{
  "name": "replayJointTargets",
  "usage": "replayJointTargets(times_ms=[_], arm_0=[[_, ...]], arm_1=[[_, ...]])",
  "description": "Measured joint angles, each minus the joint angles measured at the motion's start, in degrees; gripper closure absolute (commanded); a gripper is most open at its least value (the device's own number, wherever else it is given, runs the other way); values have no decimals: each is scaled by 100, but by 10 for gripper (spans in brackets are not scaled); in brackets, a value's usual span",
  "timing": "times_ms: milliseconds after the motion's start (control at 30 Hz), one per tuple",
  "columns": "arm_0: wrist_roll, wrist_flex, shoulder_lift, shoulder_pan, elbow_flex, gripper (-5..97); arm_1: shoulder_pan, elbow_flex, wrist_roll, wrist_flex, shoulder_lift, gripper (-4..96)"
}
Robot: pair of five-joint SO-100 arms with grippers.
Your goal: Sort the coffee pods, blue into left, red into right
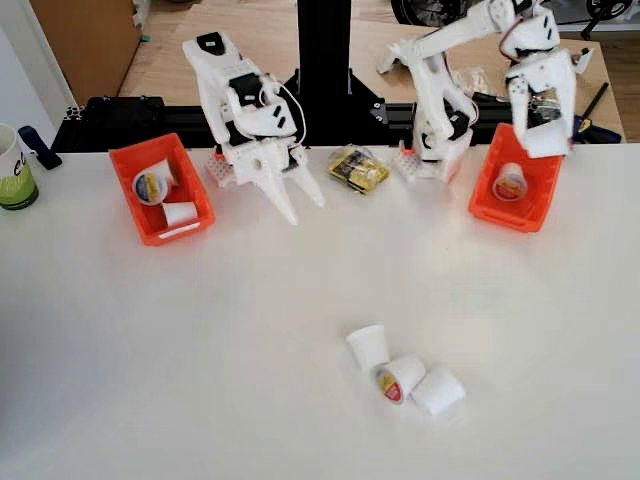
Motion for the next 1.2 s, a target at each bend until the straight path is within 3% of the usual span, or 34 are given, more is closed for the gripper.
replayJointTargets(times_ms=[100,233,433,633,733,867,1000,1067,1200], arm_0=[[-53,-457,-352,-220,0,598],[-105,-738,-554,-396,0,598],[-132,-826,-589,-589,0,599],[-149,-1002,-756,-606,0,590],[-53,-1143,-844,-668,0,581],[396,-1169,-1125,-835,-185,578],[650,-1248,-1336,-844,-281,574],[773,-1397,-1512,-835,-343,568],[1090,-1942,-2153,-545,-659,553]], arm_1=[[-984,800,791,-290,316,670],[-1661,1767,1310,-413,967,643],[-2004,3445,1424,-1011,2145,591],[-1969,3753,1371,-1107,2364,580],[-1266,3401,923,-536,2487,591],[773,2883,-694,-202,2593,609],[3173,2962,-2048,-1046,2241,602],[3946,2988,-2171,-1547,1714,601],[4614,3006,-2004,-2338,835,614]])
